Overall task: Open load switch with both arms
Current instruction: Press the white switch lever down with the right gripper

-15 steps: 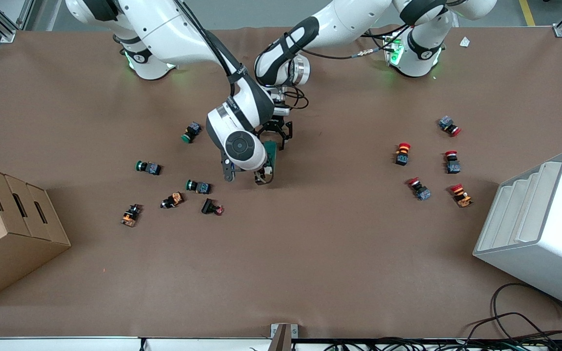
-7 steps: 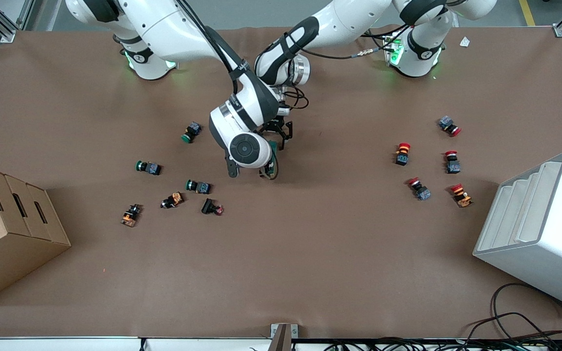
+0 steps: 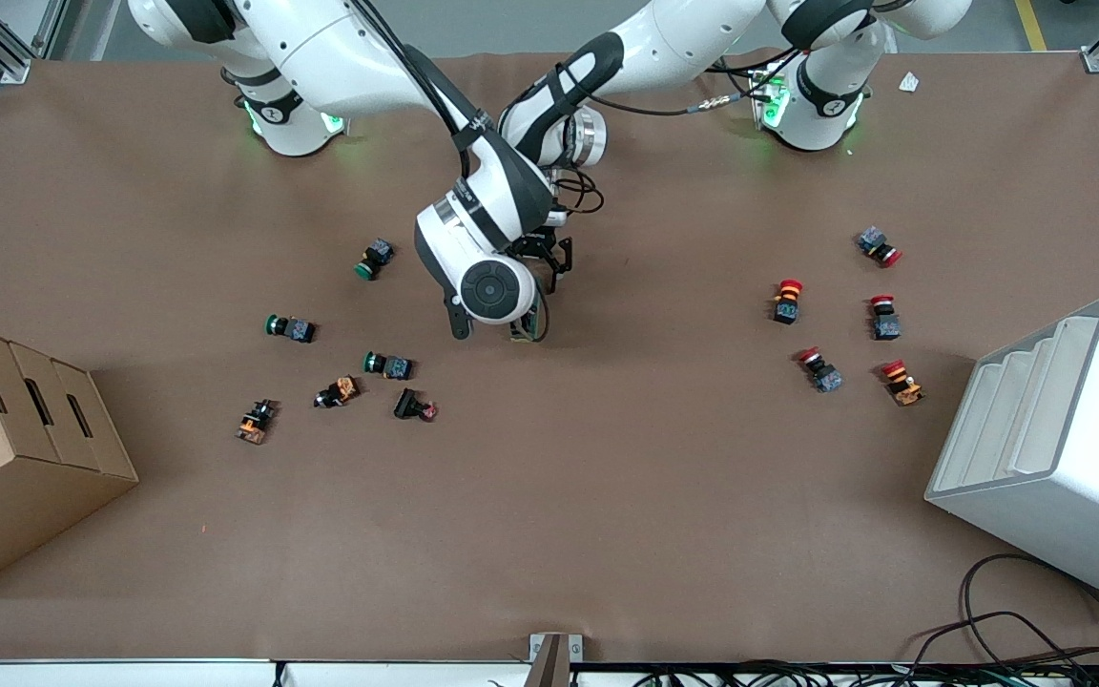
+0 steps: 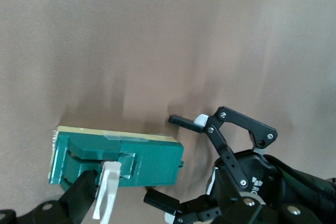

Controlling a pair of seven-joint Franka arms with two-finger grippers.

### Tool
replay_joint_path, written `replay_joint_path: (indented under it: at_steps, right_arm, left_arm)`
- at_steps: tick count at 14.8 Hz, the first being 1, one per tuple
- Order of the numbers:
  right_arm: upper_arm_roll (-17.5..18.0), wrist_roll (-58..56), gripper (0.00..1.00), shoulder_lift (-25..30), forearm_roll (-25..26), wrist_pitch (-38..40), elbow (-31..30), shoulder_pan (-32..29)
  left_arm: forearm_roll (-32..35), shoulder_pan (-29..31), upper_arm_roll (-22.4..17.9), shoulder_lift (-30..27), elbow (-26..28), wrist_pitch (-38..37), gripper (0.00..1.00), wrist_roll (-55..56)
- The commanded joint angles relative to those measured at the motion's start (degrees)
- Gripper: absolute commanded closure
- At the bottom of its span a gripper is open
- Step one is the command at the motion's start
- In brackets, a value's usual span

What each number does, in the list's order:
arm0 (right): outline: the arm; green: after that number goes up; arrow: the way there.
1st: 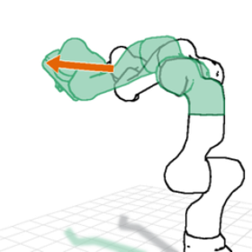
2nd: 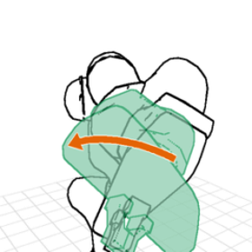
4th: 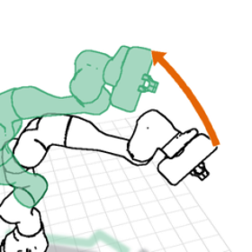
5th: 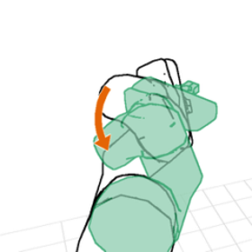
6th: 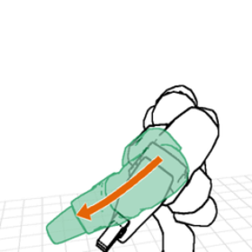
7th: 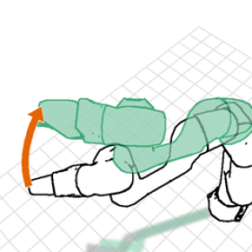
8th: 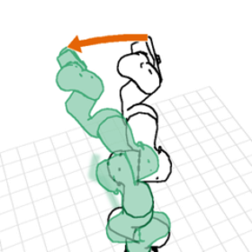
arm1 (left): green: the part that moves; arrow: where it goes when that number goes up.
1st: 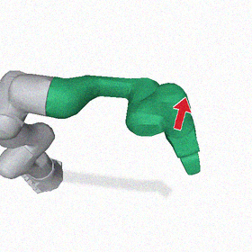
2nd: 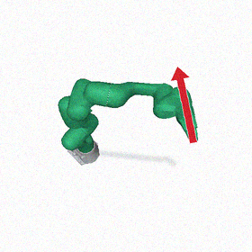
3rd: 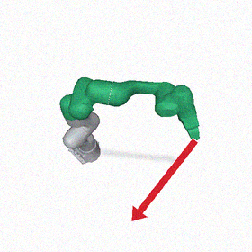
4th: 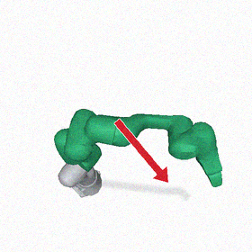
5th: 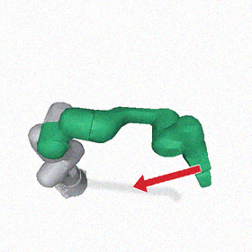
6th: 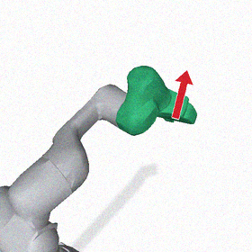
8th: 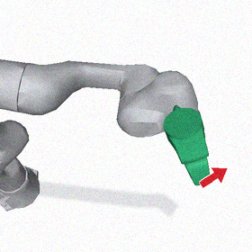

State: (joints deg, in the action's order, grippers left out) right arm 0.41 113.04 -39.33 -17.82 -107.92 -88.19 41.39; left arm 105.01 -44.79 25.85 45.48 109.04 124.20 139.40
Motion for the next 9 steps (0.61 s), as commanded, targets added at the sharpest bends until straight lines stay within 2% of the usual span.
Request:
replay_joint_path:
  at_steps: [1, 9]
  right_arm:
    - [0.82, -0.19, 0.00, 0.31, -1.08, 1.92, -0.23, 0.35]
    - [1.17, -0.36, 0.00, -0.22, -0.90, 2.10, -2.16, 2.29]
  left_arm:
    - [0.99, -0.30, -0.28, 0.75, 0.47, -0.54, 0.01, 1.13]
    - [0.99, -0.47, -0.28, 0.75, 0.91, -1.15, 0.01, 1.22]
